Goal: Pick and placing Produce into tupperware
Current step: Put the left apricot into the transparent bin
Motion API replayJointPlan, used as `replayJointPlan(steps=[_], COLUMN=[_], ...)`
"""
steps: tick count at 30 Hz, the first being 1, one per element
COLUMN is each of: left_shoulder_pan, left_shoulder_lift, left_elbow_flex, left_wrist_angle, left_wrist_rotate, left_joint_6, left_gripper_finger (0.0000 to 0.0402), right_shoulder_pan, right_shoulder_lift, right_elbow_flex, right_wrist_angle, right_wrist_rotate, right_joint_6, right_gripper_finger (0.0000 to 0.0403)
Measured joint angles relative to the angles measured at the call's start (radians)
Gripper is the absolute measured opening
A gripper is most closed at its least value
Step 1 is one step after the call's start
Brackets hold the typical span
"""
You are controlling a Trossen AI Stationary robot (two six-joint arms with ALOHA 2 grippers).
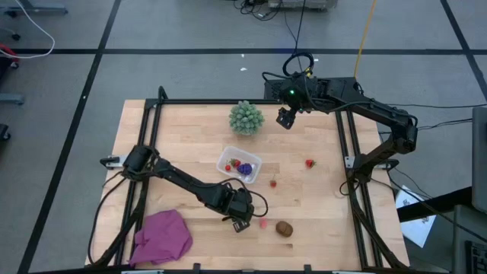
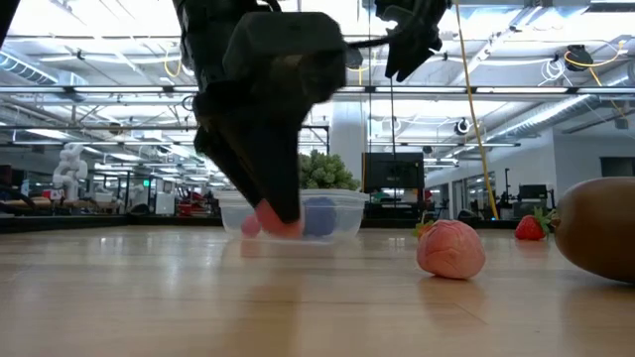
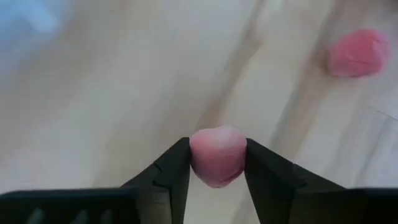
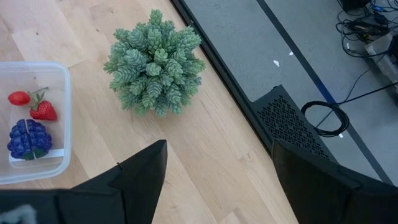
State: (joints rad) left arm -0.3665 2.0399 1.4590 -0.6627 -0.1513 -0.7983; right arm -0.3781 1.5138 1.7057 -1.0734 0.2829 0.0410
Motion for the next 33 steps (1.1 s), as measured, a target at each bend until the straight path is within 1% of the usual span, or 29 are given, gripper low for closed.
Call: replayJointPlan(steps=[2, 8, 14, 17, 19, 21, 24, 28, 30, 33], left_shoulder_pan=[0.002, 0.002, 0.012, 0.026, 0.042, 0.061, 0.098, 0.16, 0.193, 0.23], left_shoulder_lift=[-0.031, -0.157, -0.243, -0.262, -0.271, -0.277, -0.28, -0.282, -0.282, -0.282], left_elbow_flex=[0.0, 0.001, 0.001, 0.001, 0.0, 0.001, 0.0, 0.0, 0.0, 0.0], left_wrist_angle=[-0.06, -0.168, -0.377, -0.442, -0.479, -0.476, -0.511, -0.514, -0.509, -0.492], left_wrist_rotate=[-0.037, -0.163, -0.238, -0.266, -0.273, -0.278, -0.294, -0.303, -0.303, -0.289], left_joint_6=[0.0, 0.01, -0.008, -0.008, 0.009, 0.048, 0.096, 0.171, 0.206, 0.247], left_gripper_finger=[0.0137, 0.0136, 0.0136, 0.0136, 0.0136, 0.0136, 0.0136, 0.0136, 0.0136, 0.0136], right_shoulder_pan=[0.0, -0.001, -0.001, -0.002, -0.002, -0.002, -0.002, -0.002, -0.002, -0.007], right_shoulder_lift=[0.0, 0.0, 0.0, 0.0, 0.0, 0.0, 0.0, -0.011, -0.023, -0.047], right_elbow_flex=[0.0, 0.0, 0.0, 0.0, 0.0, 0.0, 0.0, 0.0, 0.0, 0.0], right_wrist_angle=[0.0, 0.033, 0.098, 0.152, 0.192, 0.221, 0.252, 0.262, 0.272, 0.278], right_wrist_rotate=[0.0, 0.002, 0.003, 0.016, 0.048, 0.098, 0.194, 0.322, 0.365, 0.398], right_joint_6=[-0.001, -0.043, -0.109, -0.141, -0.164, -0.191, -0.231, -0.269, -0.285, -0.301], right_gripper_finger=[0.0281, 0.0281, 0.0281, 0.0281, 0.0281, 0.0281, 0.0281, 0.0281, 0.0281, 0.0281])
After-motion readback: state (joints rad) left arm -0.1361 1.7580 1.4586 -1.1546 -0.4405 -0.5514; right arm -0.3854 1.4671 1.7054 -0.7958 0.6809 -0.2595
